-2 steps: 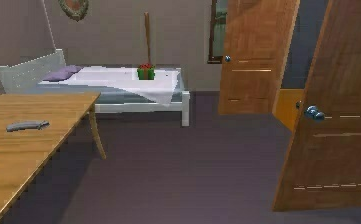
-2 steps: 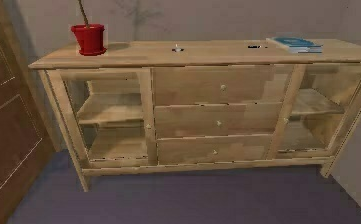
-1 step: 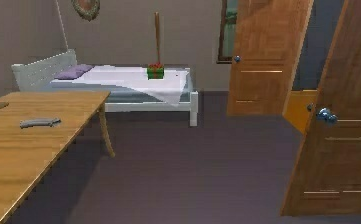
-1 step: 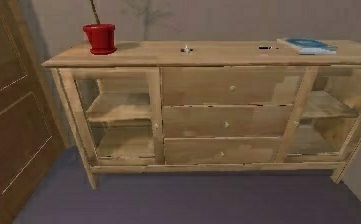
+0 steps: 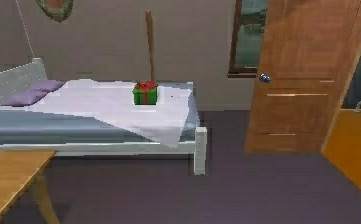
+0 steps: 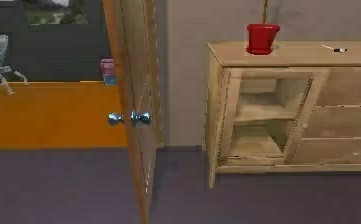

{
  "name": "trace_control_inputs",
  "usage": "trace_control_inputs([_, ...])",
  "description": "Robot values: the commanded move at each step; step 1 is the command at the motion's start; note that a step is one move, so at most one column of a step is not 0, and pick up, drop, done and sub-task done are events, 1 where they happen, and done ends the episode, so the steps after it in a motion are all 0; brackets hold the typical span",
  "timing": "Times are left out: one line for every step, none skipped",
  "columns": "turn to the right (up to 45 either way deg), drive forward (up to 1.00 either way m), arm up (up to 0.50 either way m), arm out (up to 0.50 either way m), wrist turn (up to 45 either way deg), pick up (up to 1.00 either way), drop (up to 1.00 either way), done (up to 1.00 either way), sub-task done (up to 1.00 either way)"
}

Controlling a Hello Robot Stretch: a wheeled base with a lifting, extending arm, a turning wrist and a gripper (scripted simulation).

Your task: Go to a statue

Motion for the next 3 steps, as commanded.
trace_control_inputs([0.0,0.85,0.00,0.00,0.0,0.00,0.00,0.00,0.00])
trace_control_inputs([-45.0,0.00,0.00,0.00,0.0,0.00,0.00,0.00,0.00])
trace_control_inputs([-45.0,0.00,0.00,0.00,0.0,0.00,0.00,0.00,0.00])
